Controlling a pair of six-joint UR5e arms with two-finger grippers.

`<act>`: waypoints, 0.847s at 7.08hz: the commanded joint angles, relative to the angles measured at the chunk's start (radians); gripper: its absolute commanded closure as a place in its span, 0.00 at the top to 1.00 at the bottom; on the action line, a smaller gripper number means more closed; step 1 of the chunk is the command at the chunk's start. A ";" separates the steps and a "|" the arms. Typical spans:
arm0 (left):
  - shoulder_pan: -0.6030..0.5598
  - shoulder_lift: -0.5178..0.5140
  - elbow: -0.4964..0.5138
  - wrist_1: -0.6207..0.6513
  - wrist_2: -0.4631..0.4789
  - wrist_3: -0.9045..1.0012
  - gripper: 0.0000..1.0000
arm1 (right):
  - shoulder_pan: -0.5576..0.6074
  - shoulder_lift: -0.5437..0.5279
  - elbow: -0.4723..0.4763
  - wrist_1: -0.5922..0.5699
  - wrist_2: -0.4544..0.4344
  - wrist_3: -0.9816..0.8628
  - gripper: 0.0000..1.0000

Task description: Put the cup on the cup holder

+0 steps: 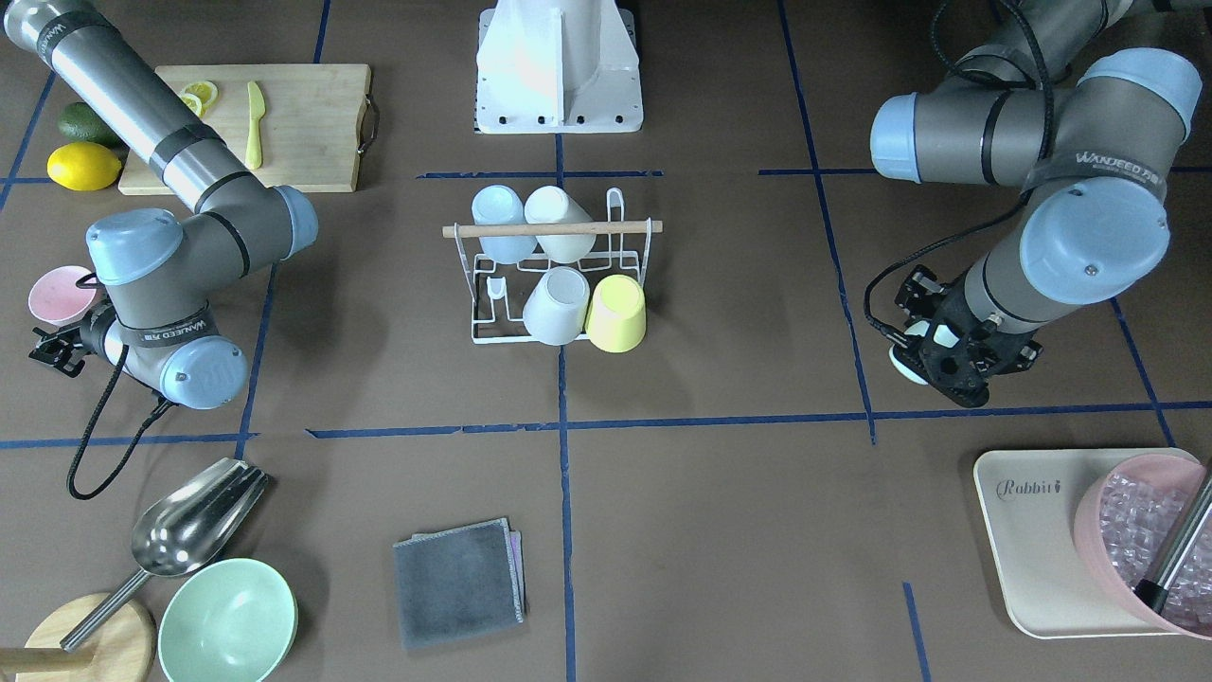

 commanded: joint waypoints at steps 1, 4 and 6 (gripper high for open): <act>0.031 -0.005 -0.013 -0.283 -0.002 -0.009 0.06 | -0.001 -0.004 0.000 -0.007 0.006 -0.002 1.00; 0.071 -0.004 -0.024 -0.658 0.007 -0.048 0.06 | -0.004 -0.007 -0.001 -0.008 0.015 0.001 0.84; 0.076 0.008 -0.051 -0.885 0.009 -0.204 0.06 | -0.007 -0.004 -0.001 -0.017 0.024 -0.008 0.27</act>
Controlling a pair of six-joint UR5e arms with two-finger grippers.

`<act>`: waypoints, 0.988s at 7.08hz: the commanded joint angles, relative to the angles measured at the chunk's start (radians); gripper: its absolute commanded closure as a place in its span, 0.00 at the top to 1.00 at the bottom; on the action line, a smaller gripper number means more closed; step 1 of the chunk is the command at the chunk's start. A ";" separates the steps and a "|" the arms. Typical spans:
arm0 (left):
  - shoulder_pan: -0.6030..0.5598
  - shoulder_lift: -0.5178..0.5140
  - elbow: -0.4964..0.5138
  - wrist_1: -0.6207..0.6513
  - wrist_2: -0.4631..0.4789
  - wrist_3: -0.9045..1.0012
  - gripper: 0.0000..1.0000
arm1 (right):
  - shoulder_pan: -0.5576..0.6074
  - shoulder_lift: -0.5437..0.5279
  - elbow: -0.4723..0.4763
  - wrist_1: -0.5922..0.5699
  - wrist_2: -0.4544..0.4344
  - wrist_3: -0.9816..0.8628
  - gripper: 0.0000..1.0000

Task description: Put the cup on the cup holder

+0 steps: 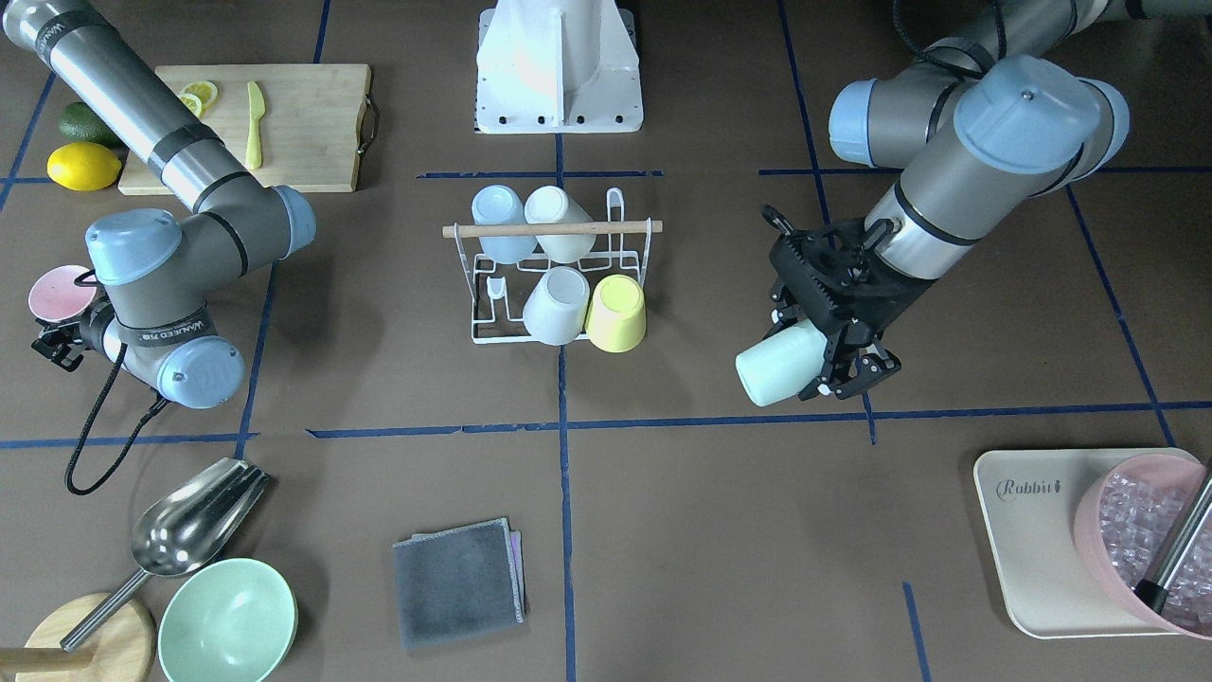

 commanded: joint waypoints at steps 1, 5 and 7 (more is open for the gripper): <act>0.006 0.026 -0.060 -0.212 0.001 -0.132 0.06 | -0.005 0.007 0.001 -0.027 0.010 -0.005 0.10; 0.163 0.145 -0.206 -0.657 0.207 -0.179 0.06 | 0.074 0.055 0.206 0.152 0.071 0.007 0.08; 0.321 0.181 -0.212 -0.879 0.437 -0.177 0.06 | 0.166 0.038 0.268 0.397 0.362 0.007 0.09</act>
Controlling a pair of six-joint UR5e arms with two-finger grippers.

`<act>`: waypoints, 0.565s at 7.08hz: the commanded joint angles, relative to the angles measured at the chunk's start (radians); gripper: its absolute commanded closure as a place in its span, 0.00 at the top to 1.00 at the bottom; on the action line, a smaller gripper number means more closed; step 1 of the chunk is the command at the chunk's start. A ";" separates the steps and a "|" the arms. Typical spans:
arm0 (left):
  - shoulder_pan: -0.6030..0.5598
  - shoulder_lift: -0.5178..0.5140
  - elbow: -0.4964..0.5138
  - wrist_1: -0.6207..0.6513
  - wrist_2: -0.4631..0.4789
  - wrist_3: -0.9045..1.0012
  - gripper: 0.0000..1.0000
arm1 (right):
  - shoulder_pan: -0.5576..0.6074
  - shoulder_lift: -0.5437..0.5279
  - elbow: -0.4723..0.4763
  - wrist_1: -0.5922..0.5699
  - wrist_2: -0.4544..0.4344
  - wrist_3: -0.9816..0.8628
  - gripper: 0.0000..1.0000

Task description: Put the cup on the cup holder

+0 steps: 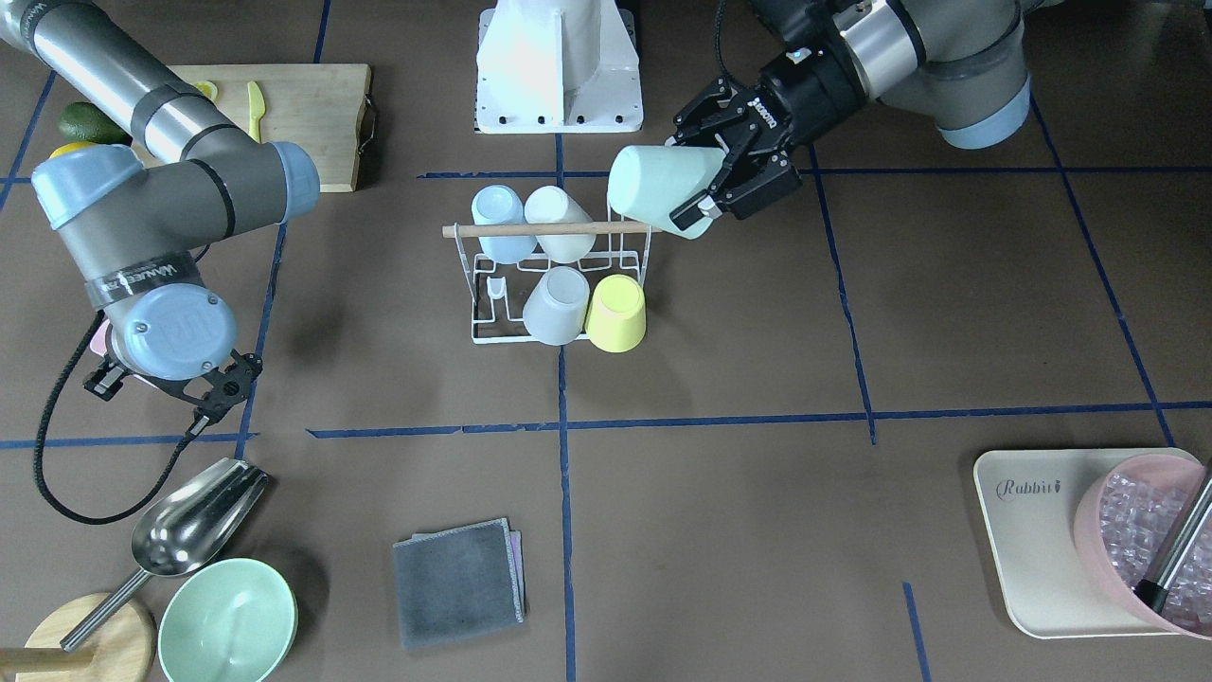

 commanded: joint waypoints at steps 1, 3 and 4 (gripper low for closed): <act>0.156 0.055 -0.008 -0.246 0.215 0.001 0.06 | 0.085 -0.034 0.078 0.245 0.312 0.022 0.09; 0.286 0.101 0.018 -0.429 0.412 0.003 0.06 | 0.112 -0.097 0.141 0.615 0.506 0.266 0.09; 0.367 0.116 0.050 -0.500 0.530 0.006 0.06 | 0.096 -0.108 0.134 0.903 0.512 0.443 0.09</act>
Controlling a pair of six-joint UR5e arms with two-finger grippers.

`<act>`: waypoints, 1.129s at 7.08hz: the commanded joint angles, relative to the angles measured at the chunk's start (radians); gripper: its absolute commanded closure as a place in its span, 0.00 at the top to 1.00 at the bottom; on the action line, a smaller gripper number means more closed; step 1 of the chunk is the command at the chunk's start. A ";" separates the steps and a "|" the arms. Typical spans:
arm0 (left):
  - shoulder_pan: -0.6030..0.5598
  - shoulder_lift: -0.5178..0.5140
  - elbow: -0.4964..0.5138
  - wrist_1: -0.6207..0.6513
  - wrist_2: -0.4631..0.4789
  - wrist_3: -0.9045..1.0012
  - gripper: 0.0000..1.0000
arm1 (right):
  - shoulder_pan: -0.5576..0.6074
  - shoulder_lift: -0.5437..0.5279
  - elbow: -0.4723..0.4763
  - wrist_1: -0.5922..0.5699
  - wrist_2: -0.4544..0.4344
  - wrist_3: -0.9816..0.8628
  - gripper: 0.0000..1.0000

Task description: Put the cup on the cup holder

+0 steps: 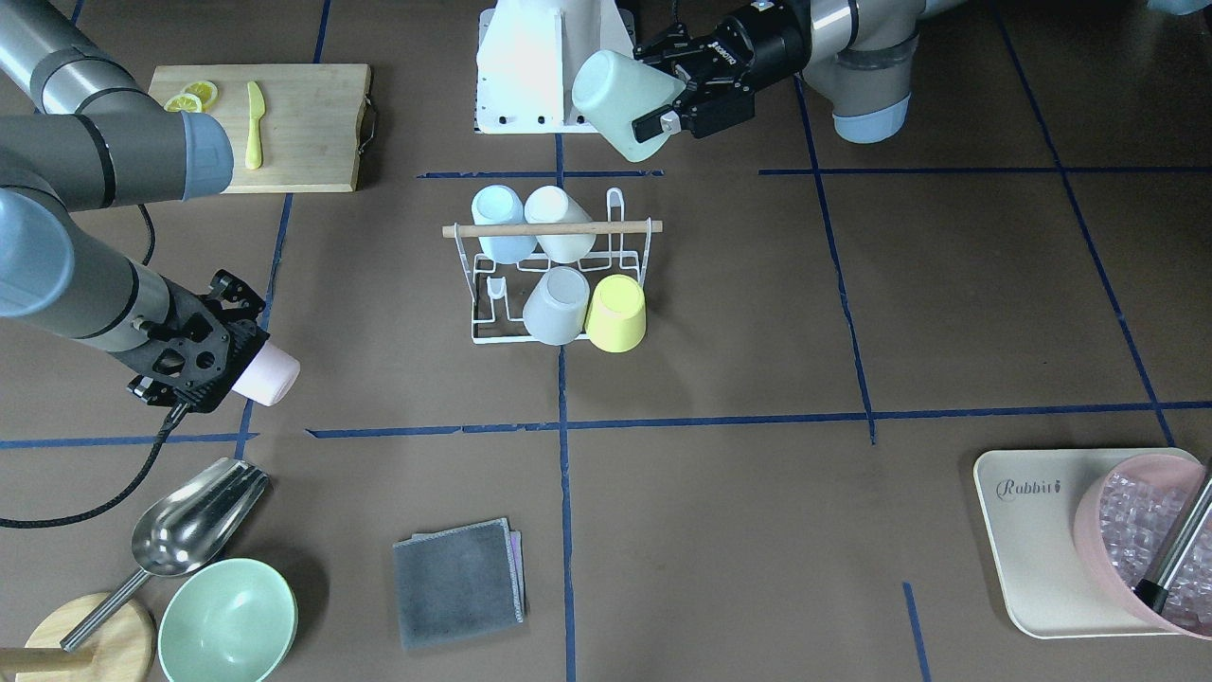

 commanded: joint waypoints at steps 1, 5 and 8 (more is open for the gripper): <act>0.128 0.006 0.113 -0.171 0.196 0.004 0.07 | -0.030 -0.023 -0.012 0.555 0.038 0.285 0.09; 0.156 -0.040 0.234 -0.233 0.263 0.000 0.08 | -0.100 -0.040 -0.121 1.345 -0.179 0.637 0.09; 0.179 -0.080 0.329 -0.283 0.292 -0.002 0.08 | -0.341 -0.042 -0.140 1.703 -0.580 0.679 0.09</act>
